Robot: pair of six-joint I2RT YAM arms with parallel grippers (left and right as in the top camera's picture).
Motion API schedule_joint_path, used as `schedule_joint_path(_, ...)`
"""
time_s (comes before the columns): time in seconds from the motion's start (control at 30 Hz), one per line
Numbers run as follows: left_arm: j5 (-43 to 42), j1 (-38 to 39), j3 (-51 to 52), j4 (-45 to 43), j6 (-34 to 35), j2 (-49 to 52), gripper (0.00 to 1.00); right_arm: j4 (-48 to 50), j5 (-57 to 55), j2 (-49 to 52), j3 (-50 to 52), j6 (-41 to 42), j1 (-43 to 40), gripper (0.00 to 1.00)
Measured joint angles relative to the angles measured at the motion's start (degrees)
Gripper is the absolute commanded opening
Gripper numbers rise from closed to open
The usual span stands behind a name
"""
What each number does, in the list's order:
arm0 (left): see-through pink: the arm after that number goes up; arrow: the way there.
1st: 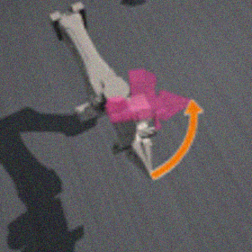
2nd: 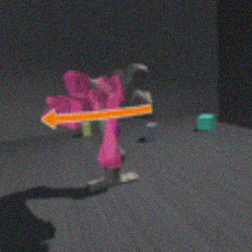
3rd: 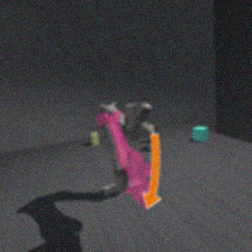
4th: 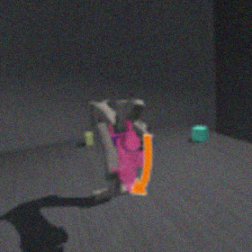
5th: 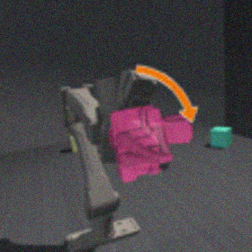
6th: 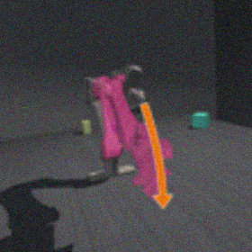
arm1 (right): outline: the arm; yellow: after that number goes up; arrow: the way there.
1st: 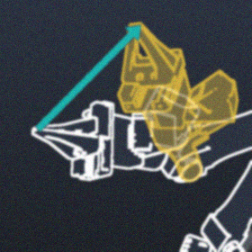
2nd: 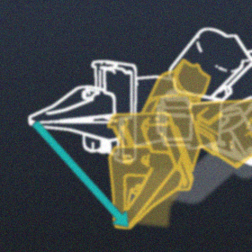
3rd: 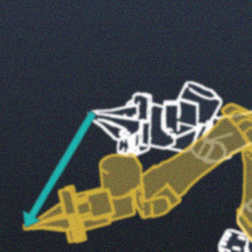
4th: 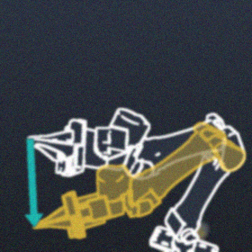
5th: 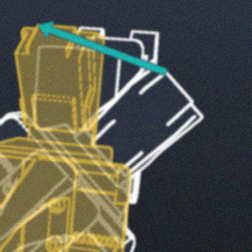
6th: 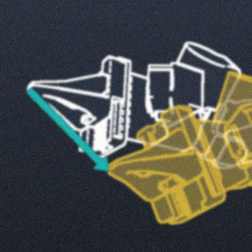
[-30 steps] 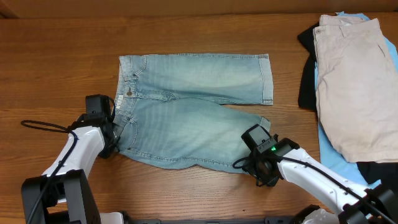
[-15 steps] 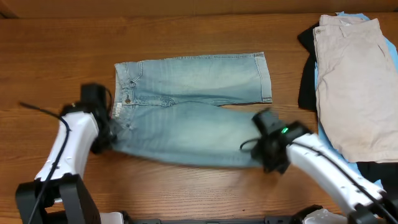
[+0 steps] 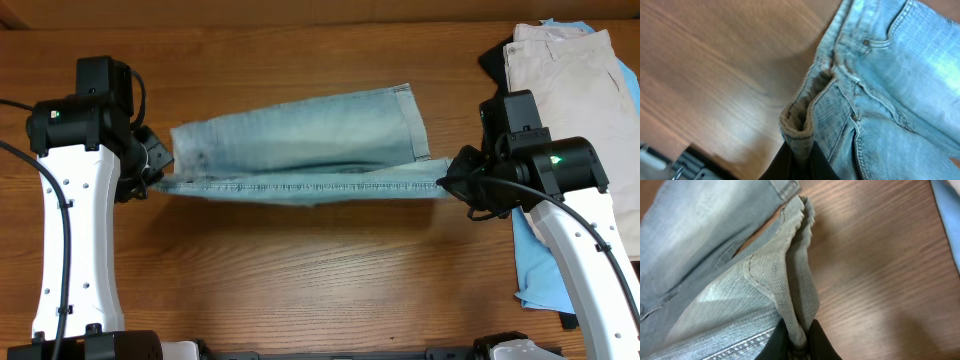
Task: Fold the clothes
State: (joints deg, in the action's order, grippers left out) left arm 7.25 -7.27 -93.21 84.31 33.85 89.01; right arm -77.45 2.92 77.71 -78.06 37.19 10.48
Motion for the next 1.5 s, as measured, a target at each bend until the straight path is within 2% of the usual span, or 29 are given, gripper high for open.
schedule_joint_path(0.13,-0.15,0.0,0.24,0.26,-0.57,0.02,0.04,-0.55,0.13,0.02,0.0,-0.83,0.0,0.04)
schedule_joint_path(0.33,0.13,0.0,6.47,-7.41,-1.09,0.02,0.04,4.76,-0.09,0.57,0.0,-1.92,-0.02,0.04)
schedule_joint_path(0.63,0.33,0.0,17.7,-19.89,-1.25,0.02,0.04,12.41,-0.68,12.13,-0.02,-4.09,-0.28,0.04)
schedule_joint_path(0.77,0.31,0.0,18.99,-26.45,-1.25,0.02,0.05,18.12,-0.85,16.87,-0.02,-4.85,-0.28,0.04)
schedule_joint_path(0.93,1.14,0.0,21.14,-37.64,-1.22,0.02,0.12,28.41,-0.79,20.83,-0.02,-5.95,-0.28,0.04)
schedule_joint_path(0.97,1.25,0.0,21.68,-39.98,-1.25,0.02,0.16,30.34,-0.85,21.51,-0.02,-6.25,-0.28,0.07)
schedule_joint_path(1.03,1.57,0.0,22.88,-44.48,-1.33,0.02,0.31,34.73,-0.87,23.21,-0.02,-6.38,-0.28,0.22)
schedule_joint_path(1.07,1.9,-0.02,23.67,-47.01,-1.73,0.02,0.56,36.94,-0.87,24.09,-0.02,-6.47,-0.31,0.4)
schedule_joint_path(1.1,2.43,-0.11,24.46,-49.44,-1.75,0.02,0.89,39.67,-0.98,24.98,-0.02,-6.47,-0.33,0.67)
schedule_joint_path(1.13,2.8,-0.28,25.09,-51.1,-1.73,0.04,1.0,42.66,-1.14,25.94,-0.04,-6.82,-0.48,0.91)
schedule_joint_path(1.17,3.3,-0.55,25.75,-52.74,-1.73,0.09,1.0,45.59,-0.92,26.8,-0.04,-7.08,-0.74,1.0)
schedule_joint_path(1.33,4.35,-1.64,26.34,-56.28,-2.4,1.62,1.0,54.69,0.96,28.79,-0.04,-7.39,-1.77,1.0)
schedule_joint_path(1.5,-0.57,-4.0,25.09,-51.84,-4.11,1.99,1.0,48.39,1.99,28.81,-2.58,-8.48,-1.88,1.0)
